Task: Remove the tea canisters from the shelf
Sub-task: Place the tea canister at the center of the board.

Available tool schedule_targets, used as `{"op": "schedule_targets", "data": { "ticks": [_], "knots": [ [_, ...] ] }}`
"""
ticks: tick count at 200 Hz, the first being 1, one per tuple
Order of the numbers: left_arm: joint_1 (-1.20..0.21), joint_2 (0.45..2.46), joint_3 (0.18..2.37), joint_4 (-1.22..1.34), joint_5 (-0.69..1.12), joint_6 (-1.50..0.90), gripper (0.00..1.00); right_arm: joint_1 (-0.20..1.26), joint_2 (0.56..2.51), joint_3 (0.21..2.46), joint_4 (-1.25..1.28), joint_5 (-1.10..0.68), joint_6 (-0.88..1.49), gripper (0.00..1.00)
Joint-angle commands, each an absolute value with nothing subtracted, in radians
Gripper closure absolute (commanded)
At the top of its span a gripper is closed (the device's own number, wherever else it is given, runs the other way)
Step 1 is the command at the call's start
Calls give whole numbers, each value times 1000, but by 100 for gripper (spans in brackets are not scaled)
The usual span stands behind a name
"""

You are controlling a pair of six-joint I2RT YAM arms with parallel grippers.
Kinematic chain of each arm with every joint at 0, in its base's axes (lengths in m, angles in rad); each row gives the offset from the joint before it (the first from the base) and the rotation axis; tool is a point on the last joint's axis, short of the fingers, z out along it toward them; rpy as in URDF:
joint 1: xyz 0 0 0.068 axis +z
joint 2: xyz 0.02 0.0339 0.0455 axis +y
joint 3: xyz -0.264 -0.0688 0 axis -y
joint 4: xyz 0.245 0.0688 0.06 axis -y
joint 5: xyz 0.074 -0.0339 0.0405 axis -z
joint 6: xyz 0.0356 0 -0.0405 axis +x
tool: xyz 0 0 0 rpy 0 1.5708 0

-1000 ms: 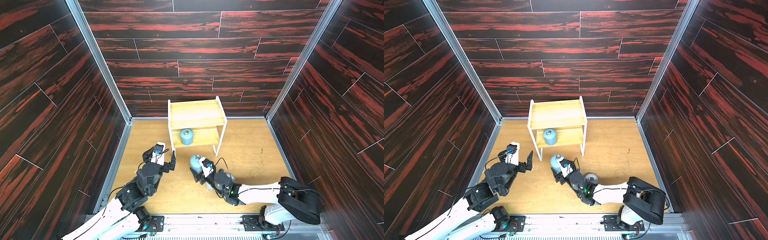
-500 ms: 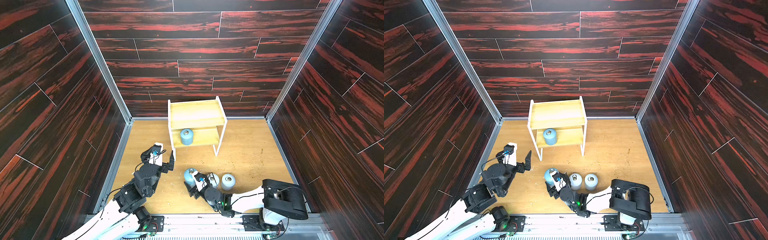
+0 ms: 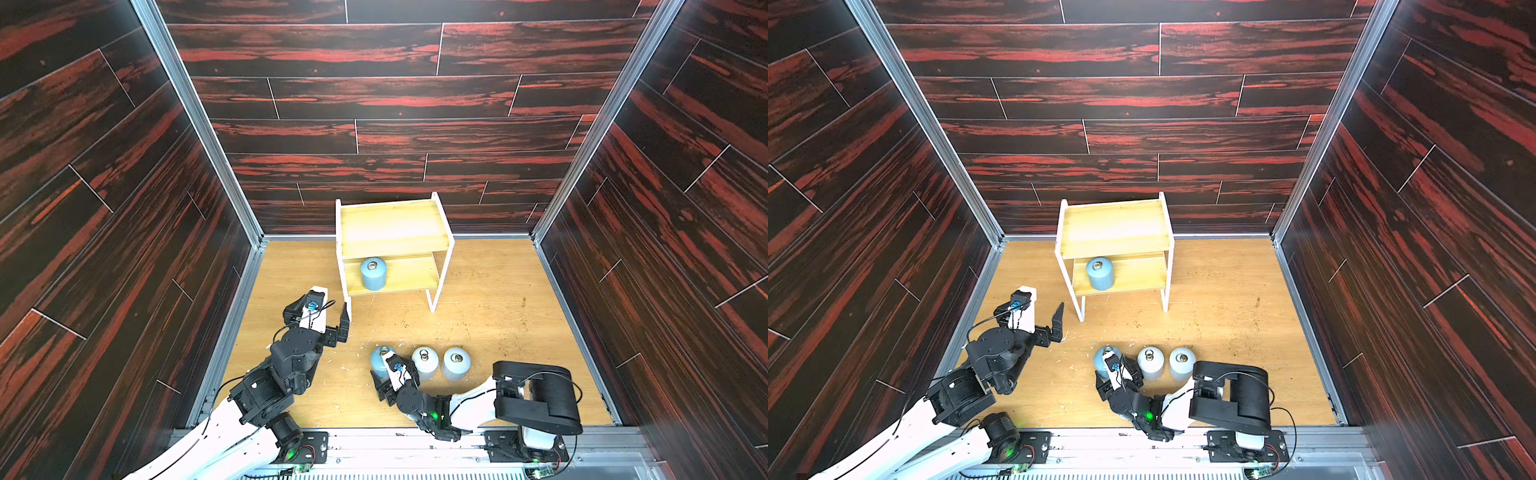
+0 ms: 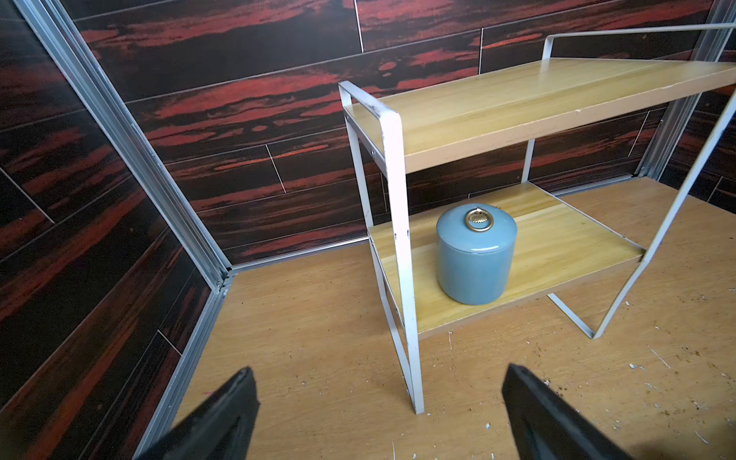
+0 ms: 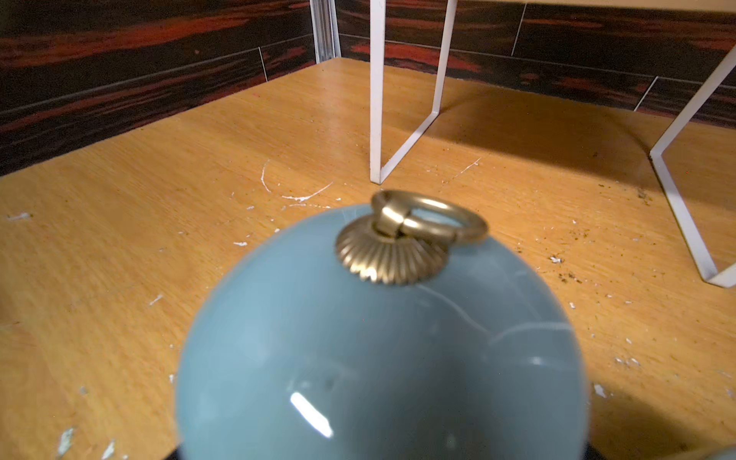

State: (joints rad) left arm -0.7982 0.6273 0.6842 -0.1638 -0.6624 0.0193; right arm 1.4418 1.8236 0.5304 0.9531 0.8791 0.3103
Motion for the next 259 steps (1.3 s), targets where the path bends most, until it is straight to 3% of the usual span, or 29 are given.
{"op": "schedule_targets", "data": {
  "ticks": [1,174,259],
  "knots": [
    [-793,630,669,-151,-666,35,0,1452,1829,575,1011,906,339,28],
    [-792,669,672,-135,-669,43,0,1451,1910,598,927,912,474,26],
    [-789,677,662,-126,-667,43,0,1454,1913,598,911,910,488,15]
  ]
}}
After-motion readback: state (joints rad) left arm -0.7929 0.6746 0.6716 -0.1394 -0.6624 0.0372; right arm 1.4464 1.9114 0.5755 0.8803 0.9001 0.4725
